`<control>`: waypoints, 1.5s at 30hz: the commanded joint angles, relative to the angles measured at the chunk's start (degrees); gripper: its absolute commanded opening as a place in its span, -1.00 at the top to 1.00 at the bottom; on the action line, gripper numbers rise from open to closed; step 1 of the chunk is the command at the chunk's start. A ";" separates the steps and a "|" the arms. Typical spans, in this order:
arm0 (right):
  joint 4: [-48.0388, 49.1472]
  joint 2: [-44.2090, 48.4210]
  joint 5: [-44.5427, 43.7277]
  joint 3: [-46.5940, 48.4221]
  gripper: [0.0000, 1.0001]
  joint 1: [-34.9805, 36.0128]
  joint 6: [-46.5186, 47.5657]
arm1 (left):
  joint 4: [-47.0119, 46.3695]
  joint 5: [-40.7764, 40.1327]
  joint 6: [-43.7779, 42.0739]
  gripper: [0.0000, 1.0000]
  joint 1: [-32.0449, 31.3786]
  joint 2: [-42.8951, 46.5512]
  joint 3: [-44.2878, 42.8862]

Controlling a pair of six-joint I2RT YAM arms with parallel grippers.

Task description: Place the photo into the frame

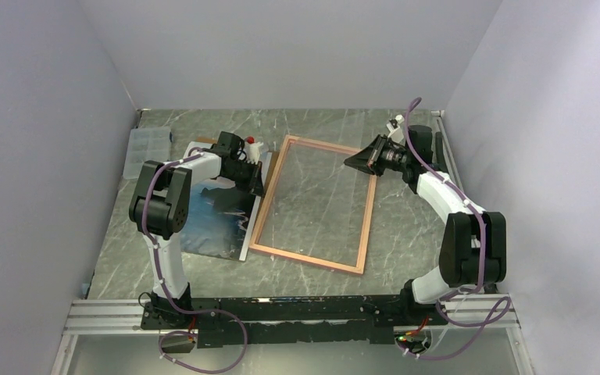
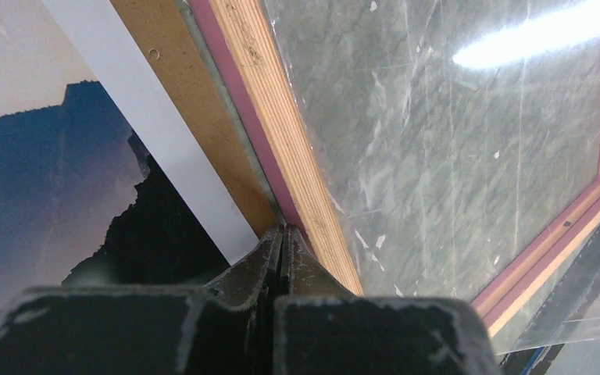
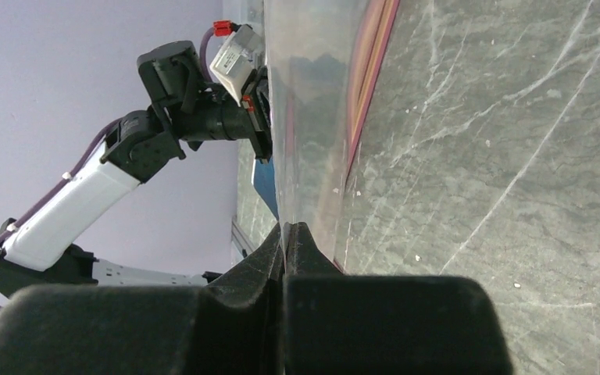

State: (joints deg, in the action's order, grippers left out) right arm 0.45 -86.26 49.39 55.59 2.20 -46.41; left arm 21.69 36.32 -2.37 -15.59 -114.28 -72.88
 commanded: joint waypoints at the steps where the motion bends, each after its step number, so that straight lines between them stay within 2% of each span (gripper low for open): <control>1: 0.22 -0.38 1.33 1.63 1.00 0.79 1.22 | 0.52 1.43 -0.57 0.95 -1.68 -0.86 -0.54; 5: 0.89 -1.37 0.74 0.24 1.00 0.71 -0.08 | 0.75 1.30 -0.72 0.95 -1.72 -0.52 -0.59; 10: 3.39 4.03 -0.52 -2.36 1.00 0.94 -4.15 | 1.20 0.95 -1.17 0.95 -1.72 -0.25 -0.55; 15: -0.04 8.69 -3.71 -1.09 1.00 3.75 -4.52 | 1.55 0.77 -1.24 0.95 -1.72 -0.16 -0.65; 21: -2.88 8.82 -7.04 -0.09 1.00 7.34 -4.82 | 1.68 0.45 -1.08 0.95 -1.72 0.11 -0.71; 26: -5.64 9.10 -9.99 -1.46 1.00 6.88 -5.84 | 1.69 0.42 -1.08 0.95 -1.73 0.34 -0.55; 30: -6.87 11.15 -12.60 -4.51 1.00 4.40 -10.36 | 1.77 0.29 -1.26 0.95 -1.72 0.30 -0.30; 34: -11.20 11.89 -16.06 -4.00 1.00 4.05 -9.68 | 1.79 -0.01 -1.39 0.95 -1.72 0.52 -0.04; 45: -3.41 12.31 -12.32 -5.40 1.00 4.39 -18.04 | 1.62 0.03 -1.19 0.95 -1.73 0.87 0.28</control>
State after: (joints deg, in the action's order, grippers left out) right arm -7.86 -75.94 34.76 49.74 5.91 -59.42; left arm 22.65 35.81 -2.61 -16.71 -114.26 -72.86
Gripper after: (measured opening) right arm 0.013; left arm 0.032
